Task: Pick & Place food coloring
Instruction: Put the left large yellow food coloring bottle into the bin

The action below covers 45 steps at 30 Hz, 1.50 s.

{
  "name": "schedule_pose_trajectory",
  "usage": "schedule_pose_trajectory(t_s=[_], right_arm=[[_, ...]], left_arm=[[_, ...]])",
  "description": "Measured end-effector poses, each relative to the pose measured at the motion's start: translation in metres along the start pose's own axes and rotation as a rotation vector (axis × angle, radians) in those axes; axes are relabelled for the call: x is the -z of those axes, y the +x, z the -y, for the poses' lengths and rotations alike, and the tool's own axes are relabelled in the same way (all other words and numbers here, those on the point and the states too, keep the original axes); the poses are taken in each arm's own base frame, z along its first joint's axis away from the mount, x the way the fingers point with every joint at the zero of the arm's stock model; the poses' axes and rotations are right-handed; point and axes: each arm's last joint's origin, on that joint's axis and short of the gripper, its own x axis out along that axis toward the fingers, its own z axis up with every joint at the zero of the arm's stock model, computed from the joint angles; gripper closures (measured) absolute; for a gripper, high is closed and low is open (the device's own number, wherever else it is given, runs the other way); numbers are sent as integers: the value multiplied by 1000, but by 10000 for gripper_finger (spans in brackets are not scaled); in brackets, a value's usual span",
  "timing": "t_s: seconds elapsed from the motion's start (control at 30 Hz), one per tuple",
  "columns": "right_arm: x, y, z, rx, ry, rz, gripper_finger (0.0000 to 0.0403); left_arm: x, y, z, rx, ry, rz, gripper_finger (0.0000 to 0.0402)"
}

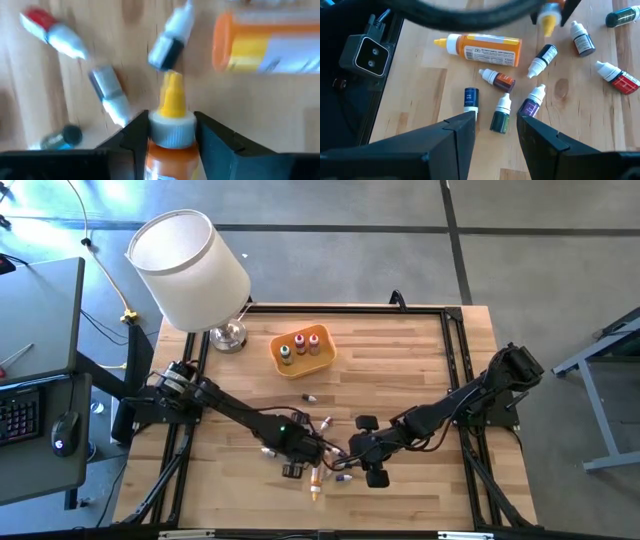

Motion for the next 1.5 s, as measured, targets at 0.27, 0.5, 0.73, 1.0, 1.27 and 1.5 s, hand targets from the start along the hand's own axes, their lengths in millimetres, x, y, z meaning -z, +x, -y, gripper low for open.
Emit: schedule_pose_trajectory(t_s=[0.27,0.5,0.73,1.0,1.27,1.5], right_arm=[[2,0,1,8,45,-19,265],[4,0,1,15,58,-37,265],[5,0,1,17,57,-44,265],[6,0,-3,18,6,-42,265],[2,0,6,72,-5,-13,265],[-3,0,17,91,29,-5,265]], left_arm=[[-13,-82,-20,-310,13,-7,302],[1,-191,-52,-546,-130,233,307],[58,-223,-77,-768,-417,507,308],[119,-156,-86,-807,-594,760,306],[148,-96,-121,-615,-673,1053,305],[166,-81,-159,-634,-653,1185,304]])
